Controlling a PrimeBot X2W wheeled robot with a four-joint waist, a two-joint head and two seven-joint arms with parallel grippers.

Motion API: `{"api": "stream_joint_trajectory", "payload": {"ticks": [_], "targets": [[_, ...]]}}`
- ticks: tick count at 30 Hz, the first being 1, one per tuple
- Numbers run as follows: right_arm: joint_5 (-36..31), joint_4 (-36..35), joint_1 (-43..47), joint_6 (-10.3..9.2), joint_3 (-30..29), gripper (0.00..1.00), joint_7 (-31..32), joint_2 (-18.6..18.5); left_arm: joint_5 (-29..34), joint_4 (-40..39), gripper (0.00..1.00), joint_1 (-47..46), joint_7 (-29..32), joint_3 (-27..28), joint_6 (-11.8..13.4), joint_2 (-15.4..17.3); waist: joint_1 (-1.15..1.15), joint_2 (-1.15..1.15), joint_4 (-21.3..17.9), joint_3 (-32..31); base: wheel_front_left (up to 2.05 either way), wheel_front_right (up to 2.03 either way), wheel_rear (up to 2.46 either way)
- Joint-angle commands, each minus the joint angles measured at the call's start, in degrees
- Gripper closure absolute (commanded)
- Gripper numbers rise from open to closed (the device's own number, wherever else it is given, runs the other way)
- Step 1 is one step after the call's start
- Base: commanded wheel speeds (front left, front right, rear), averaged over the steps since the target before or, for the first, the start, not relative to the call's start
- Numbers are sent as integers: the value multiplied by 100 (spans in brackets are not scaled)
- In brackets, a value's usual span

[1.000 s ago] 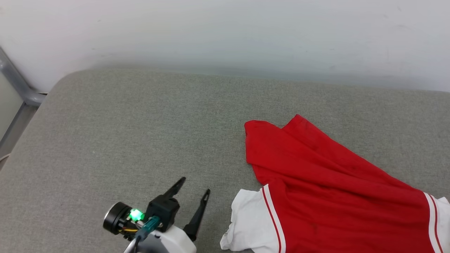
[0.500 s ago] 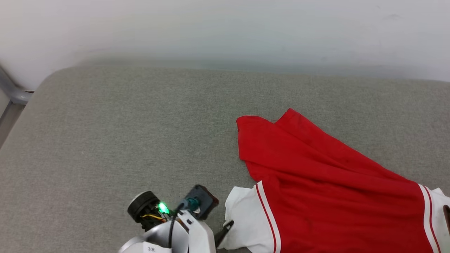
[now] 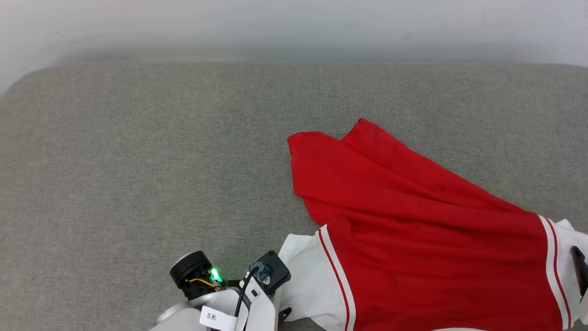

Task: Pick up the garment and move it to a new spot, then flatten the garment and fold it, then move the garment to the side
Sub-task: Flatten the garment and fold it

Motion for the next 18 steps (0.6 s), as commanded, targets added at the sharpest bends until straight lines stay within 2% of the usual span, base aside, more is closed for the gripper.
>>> {"api": "stream_joint_trajectory", "payload": {"ticks": [1, 12, 13, 14, 18], "targets": [[-15, -23, -89, -7, -8, 0, -16, 48, -50, 112, 0, -97, -37, -34, 0, 21, 0, 0, -47, 95, 0, 0, 0], [-89, -3, -238, -7, -8, 0, -61, 99, -375, 797, 0, -185, 50, -721, -6, 85, 0, 0, -107, 297, 0, 0, 0], [-93, 1, -243, -7, -4, 0, -72, 100, -420, 811, 55, -182, 56, -804, -7, 83, 0, 0, -106, 302, 0, 0, 0], [-99, 6, -249, -7, 1, 0, -82, 100, -485, 832, 100, -181, 71, -877, -8, 80, 0, 0, -106, 304, 0, 0, 0], [-97, 41, -269, -7, 14, 0, -102, 96, -599, 906, 100, -294, 37, -1030, -5, 173, 0, 0, -92, 274, 0, 0, 0]]}}
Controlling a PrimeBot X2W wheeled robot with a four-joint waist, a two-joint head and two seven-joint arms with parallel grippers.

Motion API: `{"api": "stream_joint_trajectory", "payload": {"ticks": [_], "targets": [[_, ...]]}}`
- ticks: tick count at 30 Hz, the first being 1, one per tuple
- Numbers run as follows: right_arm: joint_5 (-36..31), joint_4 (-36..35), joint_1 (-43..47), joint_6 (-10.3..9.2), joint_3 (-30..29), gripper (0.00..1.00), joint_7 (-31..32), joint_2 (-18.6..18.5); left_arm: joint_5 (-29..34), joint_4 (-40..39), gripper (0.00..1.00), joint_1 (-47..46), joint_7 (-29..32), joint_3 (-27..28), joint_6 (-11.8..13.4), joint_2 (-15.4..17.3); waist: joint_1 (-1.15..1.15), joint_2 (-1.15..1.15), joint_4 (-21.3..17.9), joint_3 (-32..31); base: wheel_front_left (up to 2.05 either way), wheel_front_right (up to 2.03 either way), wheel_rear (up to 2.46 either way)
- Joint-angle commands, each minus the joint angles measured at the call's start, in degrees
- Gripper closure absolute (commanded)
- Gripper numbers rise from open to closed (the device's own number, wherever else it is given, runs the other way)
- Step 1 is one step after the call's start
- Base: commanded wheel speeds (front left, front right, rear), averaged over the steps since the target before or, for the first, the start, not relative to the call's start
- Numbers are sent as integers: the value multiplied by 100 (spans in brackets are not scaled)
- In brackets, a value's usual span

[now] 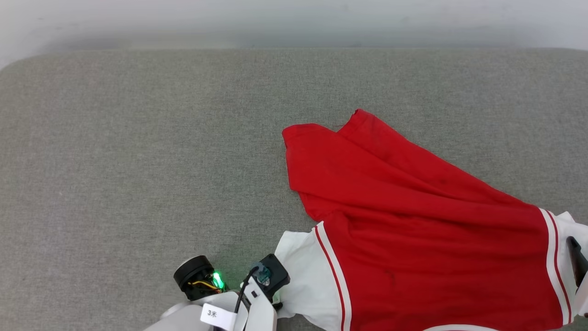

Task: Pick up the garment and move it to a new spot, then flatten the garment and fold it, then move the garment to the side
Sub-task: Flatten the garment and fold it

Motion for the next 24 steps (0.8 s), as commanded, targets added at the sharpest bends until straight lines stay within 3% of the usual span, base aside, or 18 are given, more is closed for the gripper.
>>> {"api": "stream_joint_trajectory", "payload": {"ticks": [1, 8, 16, 24], "targets": [[-11, 4, -54, -7, 3, 0, -30, 14, -12, 192, 100, 161, 56, -121, -5, 89, 0, 0, 8, -24, 0, 0, 0], [20, -31, 78, -7, 48, 0, -56, -84, -234, 11, 100, 97, -536, 469, 281, 281, 0, 0, 73, -225, 0, 0, 0], [121, -317, 380, -7, 252, 0, 38, -256, -640, -329, 100, 417, -1005, 1134, 742, 742, 0, 0, 169, -533, 0, 0, 0], [492, -1245, 851, -7, 923, 0, 824, -724, -974, -560, 100, 876, -1254, 1657, 1258, 1250, 0, 0, 134, -768, 0, 0, 0]]}}
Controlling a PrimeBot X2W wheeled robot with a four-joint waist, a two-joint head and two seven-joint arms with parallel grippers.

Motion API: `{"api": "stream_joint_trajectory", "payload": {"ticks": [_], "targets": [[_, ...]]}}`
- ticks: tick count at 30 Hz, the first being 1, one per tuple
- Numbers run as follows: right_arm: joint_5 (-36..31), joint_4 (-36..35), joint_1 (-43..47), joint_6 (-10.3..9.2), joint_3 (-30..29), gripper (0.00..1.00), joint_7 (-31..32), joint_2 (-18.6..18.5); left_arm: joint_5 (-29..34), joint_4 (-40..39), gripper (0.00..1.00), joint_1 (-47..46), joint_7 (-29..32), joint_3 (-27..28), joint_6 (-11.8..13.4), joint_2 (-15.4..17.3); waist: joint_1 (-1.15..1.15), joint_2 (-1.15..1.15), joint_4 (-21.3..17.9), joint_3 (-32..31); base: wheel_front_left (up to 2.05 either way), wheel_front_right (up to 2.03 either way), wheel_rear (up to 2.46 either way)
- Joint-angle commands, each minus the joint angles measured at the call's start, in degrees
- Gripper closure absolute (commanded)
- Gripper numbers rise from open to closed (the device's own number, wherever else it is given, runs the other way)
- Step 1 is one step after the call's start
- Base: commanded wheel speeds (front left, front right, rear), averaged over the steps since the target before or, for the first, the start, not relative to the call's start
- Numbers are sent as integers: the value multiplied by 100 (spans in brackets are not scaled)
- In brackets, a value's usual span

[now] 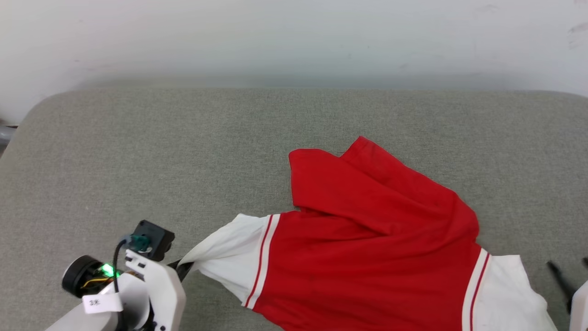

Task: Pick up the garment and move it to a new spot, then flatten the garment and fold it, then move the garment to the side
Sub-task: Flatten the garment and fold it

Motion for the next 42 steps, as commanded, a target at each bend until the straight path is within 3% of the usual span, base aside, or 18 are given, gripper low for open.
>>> {"api": "stream_joint_trajectory", "payload": {"ticks": [1, 9, 16, 23, 35, 36, 37, 38, 42], "targets": [[120, -116, 116, -7, 100, 0, 155, -76, -32, -47, 100, 94, -35, 41, 56, 52, 0, 0, -10, -19, 0, 0, 0], [850, -1277, 658, -7, 750, 0, 1823, -792, -162, -361, 100, 428, -191, 237, 341, 265, 0, 0, -23, -13, 0, 0, 0], [965, -1216, 595, -7, 1092, 0, 2523, -962, -84, -504, 100, 308, -208, 200, 377, 196, 0, 0, 78, 132, 0, 0, 0], [924, -386, 256, -7, 1472, 0, 2407, -901, 12, -559, 100, 162, -223, 155, 363, 142, 0, 0, 195, 336, 0, 0, 0], [1323, 942, -68, 0, 2897, 0, 1771, -627, 1, -533, 100, 121, -287, 131, 351, 69, 0, 0, 258, 472, 0, 0, 0], [1365, 954, -113, 3, 2945, 50, 1694, -631, -6, -527, 100, 144, -291, 127, 348, 70, 0, 0, 249, 455, 0, 0, 0], [1405, 954, -162, 3, 2975, 59, 1588, -653, -15, -521, 100, 169, -300, 125, 348, 71, 0, 0, 239, 431, 0, 0, 0], [1426, 944, -212, 3, 2981, 100, 1486, -686, -34, -524, 100, 192, -312, 124, 338, 65, 0, 0, 229, 403, 0, 0, 0], [1541, 769, -382, 2, 2815, 100, 1055, -841, -130, -555, 100, 289, -386, 158, 305, 62, 0, 0, 183, 240, 0, 0, 0]]}}
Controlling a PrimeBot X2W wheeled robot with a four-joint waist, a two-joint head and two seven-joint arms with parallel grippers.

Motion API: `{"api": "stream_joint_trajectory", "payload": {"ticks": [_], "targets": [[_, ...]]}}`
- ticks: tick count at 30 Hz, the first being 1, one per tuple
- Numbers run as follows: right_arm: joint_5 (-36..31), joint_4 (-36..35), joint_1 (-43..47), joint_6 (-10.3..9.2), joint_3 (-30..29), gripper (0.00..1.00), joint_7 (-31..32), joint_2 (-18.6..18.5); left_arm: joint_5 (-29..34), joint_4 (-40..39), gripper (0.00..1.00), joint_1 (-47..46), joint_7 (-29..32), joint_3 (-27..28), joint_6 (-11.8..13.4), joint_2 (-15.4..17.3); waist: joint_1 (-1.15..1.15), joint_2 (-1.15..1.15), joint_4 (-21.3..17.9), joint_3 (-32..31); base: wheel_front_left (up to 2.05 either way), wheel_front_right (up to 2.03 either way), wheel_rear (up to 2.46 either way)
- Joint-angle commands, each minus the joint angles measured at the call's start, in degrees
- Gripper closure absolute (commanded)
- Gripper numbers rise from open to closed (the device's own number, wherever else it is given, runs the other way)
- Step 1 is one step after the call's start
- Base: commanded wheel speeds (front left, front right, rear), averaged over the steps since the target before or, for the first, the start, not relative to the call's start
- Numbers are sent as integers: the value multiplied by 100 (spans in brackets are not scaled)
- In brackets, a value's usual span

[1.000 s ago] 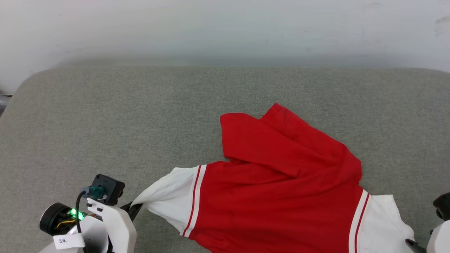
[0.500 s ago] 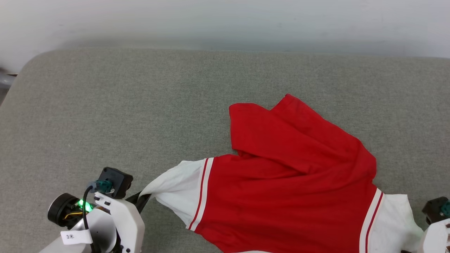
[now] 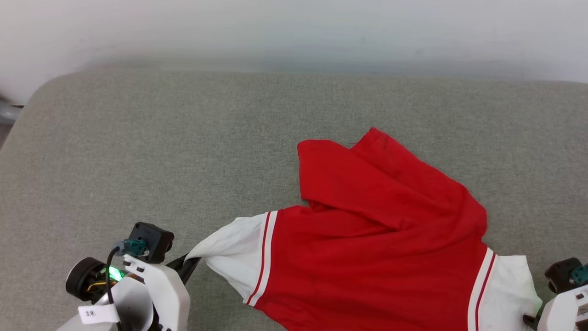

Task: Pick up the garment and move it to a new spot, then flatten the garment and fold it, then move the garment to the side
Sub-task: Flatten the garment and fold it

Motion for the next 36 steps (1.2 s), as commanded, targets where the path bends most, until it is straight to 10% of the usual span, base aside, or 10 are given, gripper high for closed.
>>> {"api": "stream_joint_trajectory", "payload": {"ticks": [1, 21, 36], "targets": [[57, -30, -65, 10, 47, 100, -161, 209, -58, -50, 100, 78, -78, 46, -20, -28, -1, 0, -34, -108, 0, 0, 0], [287, -2411, -484, 5, -1860, 100, -777, 689, -1365, -1391, 100, -224, -735, 1077, -575, -125, -1, 0, -95, -787, 0, 0, 0], [-138, -3227, -3092, 5, -2589, 100, -526, 1507, -1521, -1322, 100, -2678, -934, 1992, -867, -509, -1, 0, -133, -376, 0, 0, 0]]}}
